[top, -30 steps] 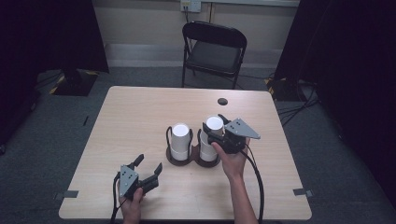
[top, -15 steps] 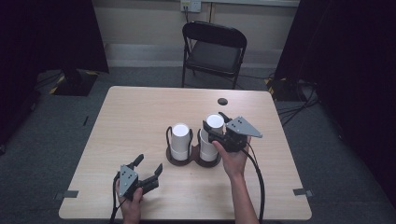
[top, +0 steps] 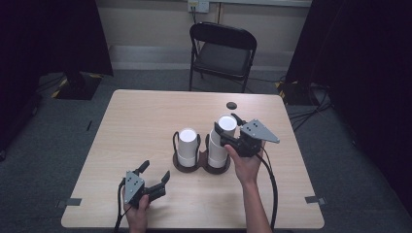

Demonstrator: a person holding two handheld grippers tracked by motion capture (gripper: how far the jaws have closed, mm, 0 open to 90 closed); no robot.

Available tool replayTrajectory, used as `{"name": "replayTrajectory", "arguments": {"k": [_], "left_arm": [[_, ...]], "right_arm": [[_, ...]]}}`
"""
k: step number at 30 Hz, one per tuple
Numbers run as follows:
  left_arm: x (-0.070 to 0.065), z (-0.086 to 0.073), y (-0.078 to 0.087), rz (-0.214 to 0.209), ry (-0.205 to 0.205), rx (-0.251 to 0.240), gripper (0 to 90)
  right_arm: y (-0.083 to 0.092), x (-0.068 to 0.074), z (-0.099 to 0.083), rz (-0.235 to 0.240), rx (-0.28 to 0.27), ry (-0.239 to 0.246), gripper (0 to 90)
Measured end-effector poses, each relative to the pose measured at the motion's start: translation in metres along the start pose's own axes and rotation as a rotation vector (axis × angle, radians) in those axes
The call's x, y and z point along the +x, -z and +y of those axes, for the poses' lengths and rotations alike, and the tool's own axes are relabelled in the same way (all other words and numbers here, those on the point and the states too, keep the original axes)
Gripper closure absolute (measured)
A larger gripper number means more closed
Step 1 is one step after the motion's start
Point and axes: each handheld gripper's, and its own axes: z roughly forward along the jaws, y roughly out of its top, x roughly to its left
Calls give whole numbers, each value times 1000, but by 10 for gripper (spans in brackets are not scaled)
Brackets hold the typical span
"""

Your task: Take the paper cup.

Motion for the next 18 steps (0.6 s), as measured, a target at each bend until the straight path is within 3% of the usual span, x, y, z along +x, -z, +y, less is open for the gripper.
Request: {"name": "replayTrajectory", "arguments": {"k": [10,18], "left_arm": [[-1,0,-1,-6,-9,13,161],[-1,1,-2,-8,-9,17,158]], "right_arm": [[8,4,5,17,-20,3,349],[22,6,5,24,-43,-31,350]]}}
